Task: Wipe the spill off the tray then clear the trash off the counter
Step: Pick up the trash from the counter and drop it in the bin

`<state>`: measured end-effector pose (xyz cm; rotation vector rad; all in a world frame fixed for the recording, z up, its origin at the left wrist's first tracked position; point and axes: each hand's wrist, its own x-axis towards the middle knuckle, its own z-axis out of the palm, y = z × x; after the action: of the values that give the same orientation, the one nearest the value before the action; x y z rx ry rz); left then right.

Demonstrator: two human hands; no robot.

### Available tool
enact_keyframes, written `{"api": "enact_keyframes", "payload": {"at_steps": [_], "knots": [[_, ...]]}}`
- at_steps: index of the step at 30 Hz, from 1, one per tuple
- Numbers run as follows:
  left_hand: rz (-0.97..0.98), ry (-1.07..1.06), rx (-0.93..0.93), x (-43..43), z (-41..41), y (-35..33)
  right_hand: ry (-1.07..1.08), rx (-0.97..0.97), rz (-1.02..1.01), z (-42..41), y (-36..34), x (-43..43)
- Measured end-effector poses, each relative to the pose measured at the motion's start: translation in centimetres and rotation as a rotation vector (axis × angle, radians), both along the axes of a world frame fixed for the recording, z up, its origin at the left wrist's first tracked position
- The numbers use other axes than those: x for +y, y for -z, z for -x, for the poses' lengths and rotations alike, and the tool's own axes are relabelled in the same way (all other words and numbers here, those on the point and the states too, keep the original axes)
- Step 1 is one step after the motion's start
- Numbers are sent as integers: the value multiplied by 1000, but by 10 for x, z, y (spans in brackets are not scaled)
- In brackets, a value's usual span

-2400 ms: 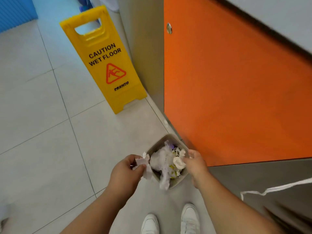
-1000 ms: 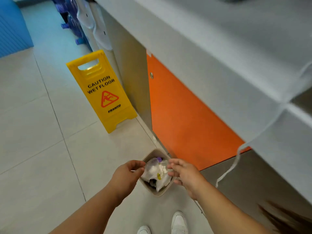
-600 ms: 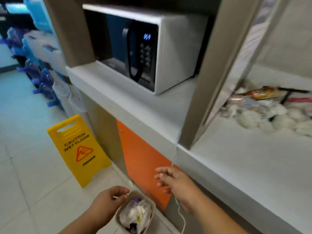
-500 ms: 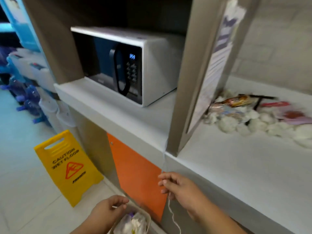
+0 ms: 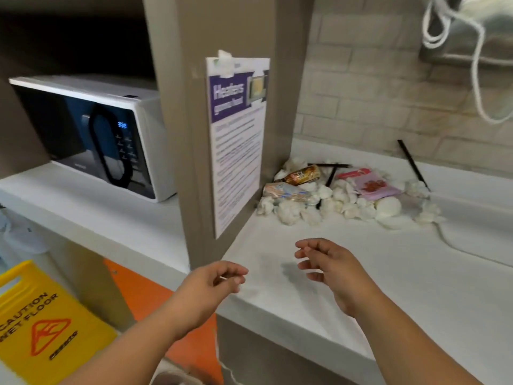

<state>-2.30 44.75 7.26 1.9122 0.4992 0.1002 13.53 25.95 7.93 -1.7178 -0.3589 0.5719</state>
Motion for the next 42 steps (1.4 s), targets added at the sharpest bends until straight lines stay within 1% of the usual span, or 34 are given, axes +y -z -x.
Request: {"api": "enact_keyframes", "payload": {"at_steps": [2,6,10,12,14,16,17,18,20,22,24,27,29,32,35,37,38,40,42], "knots": [[24,8,-19,-16,-27,-6,-8,6,27,-25,-1,-14],[11,1,-14,-39,-76,-6,-15,-17,85,-81,-8,-41],[59,-43,-20,-59,-113,-2,2,-91,148,-138,-6,-65],[67,-66,-18,-67,-128,0,45,-177,204,-165,0,-76],[62,-85,-13,-75,-142,2,89,-366,352,-193,11,-87],[52,-94,-6,-83,-153,5,99,-605,605,-219,24,-99],[40,-90,-3,-87,-158,6,81,-683,718,-229,30,-105],[7,-79,5,-90,-163,7,58,-710,813,-238,35,-111],[-126,-41,30,-95,-173,9,9,-655,959,-248,41,-120],[-230,-9,34,-97,-180,8,-28,-620,1056,-252,44,-125],[-274,26,33,-98,-189,6,-19,-701,1099,-255,47,-129],[-301,82,37,-101,-202,3,46,-839,1046,-263,49,-132],[-304,112,27,-104,-211,4,47,-833,966,-267,48,-132],[-273,129,-1,-112,-223,6,-30,-689,758,-261,44,-125],[-242,134,-15,-121,-234,7,-121,-622,592,-238,34,-115],[-191,142,-12,-128,-240,7,-142,-575,474,-219,27,-109],[-145,153,-10,-133,-243,7,-138,-522,406,-211,25,-107],[-46,170,-8,-141,-248,7,-138,-315,207,-200,20,-104],[-20,132,-26,-145,-253,11,-193,-126,23,-195,15,-103]]}}
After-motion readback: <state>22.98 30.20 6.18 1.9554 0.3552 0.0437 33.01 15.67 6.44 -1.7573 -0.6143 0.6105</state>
